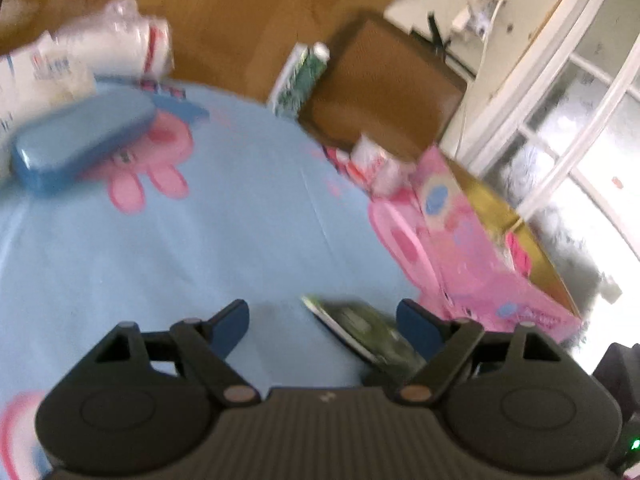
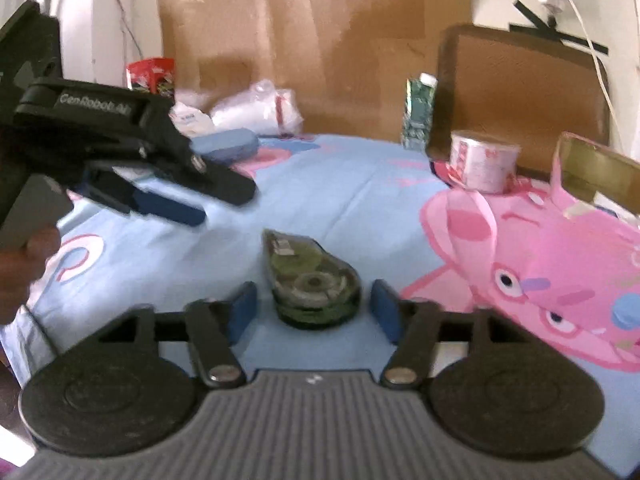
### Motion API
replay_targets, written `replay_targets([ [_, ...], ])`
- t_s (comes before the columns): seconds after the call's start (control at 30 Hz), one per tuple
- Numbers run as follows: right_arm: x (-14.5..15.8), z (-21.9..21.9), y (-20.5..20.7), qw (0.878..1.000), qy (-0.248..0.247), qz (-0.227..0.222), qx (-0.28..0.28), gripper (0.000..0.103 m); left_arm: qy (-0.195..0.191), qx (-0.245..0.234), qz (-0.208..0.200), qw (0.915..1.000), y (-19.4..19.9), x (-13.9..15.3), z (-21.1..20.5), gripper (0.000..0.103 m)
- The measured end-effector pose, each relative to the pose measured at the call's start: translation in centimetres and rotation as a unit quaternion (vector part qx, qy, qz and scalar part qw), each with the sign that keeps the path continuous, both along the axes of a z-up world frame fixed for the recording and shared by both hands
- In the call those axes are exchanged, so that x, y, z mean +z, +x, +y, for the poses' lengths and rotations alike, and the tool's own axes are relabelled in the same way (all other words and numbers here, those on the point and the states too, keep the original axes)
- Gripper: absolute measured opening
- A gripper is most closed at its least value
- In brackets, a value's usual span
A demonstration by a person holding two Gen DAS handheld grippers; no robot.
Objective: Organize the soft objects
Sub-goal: 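Grasp the green correction-tape dispenser with the right tool, then drop the green tape dispenser into the pink tin with the right tool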
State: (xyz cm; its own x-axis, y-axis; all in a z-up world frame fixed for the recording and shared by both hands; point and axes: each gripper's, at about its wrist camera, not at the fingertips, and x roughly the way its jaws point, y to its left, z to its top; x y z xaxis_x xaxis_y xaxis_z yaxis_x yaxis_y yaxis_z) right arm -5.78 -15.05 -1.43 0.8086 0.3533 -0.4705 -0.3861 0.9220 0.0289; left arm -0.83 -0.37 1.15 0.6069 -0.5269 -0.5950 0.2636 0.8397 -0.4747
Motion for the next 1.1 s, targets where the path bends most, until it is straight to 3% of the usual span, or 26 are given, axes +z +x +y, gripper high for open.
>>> replay_targets([
  [0.03,0.1,0.1,0.0,1.0,0.006,0.002,0.001,0.052,0.006,0.002,0.011,0.9999,0.0,-0.3,-0.8,0.081],
  [0.1,0.0,-0.1,-0.4,1.0,0.024,0.0,-0.003,0.051,0.025,0.003,-0.004,0.9997,-0.4,-0.4,-2.3,0.069],
  [0.13,-0.1,-0.3,-0.7,0.999,0.037,-0.001,-0.004,0.051,0.025,-0.006,-0.003,0.9997,-0.4,-0.5,-3.0,0.056],
  [0.17,-0.1,-0.6,-1.2,0.999,0.051,-0.004,-0.003,0.051,0.017,-0.017,0.005,0.9997,-0.2,-0.5,-3.6,0.054],
  [0.23,0.2,-0.9,-2.3,0.998,0.049,-0.033,-0.012,0.051,0.004,-0.033,0.009,0.9994,0.0,-0.1,-4.8,0.054],
  [0.33,1.6,-2.7,-3.3,0.994,0.045,-0.082,-0.05,0.051,0.001,-0.068,-0.021,0.9975,0.3,2.2,-7.5,0.053],
  [0.5,4.2,-7.6,-4.0,0.978,0.053,-0.146,-0.138,0.052,0.004,-0.15,-0.061,0.9868,1.9,6.1,-14.8,0.053],
  [0.53,4.4,-8.8,-4.0,0.974,0.05,-0.155,-0.16,0.052,0.012,-0.166,-0.069,0.9836,2.2,6.8,-16.8,0.057],
  [0.63,4.6,-12.6,-3.0,0.961,0.047,-0.155,-0.222,0.052,0.041,-0.184,-0.112,0.9756,2.4,7.8,-21.9,0.085],
  [0.73,4.1,-16.0,-1.3,0.948,0.037,-0.137,-0.285,0.057,0.077,-0.18,-0.145,0.9698,2.1,7.9,-25.1,0.087],
  [0.77,3.8,-17.0,-0.8,0.944,0.036,-0.125,-0.305,0.068,0.089,-0.175,-0.145,0.9698,2.1,7.7,-25.8,0.087],
  [0.9,3.3,-18.7,-2.0,0.936,0.063,-0.128,-0.322,0.069,0.111,-0.16,-0.147,0.9696,1.8,7.2,-25.5,0.088],
  [1.1,3.8,-17.8,-3.9,0.93,0.089,-0.136,-0.33,0.07,0.141,-0.098,-0.165,0.9711,1.0,8.0,-22.0,0.097],
])
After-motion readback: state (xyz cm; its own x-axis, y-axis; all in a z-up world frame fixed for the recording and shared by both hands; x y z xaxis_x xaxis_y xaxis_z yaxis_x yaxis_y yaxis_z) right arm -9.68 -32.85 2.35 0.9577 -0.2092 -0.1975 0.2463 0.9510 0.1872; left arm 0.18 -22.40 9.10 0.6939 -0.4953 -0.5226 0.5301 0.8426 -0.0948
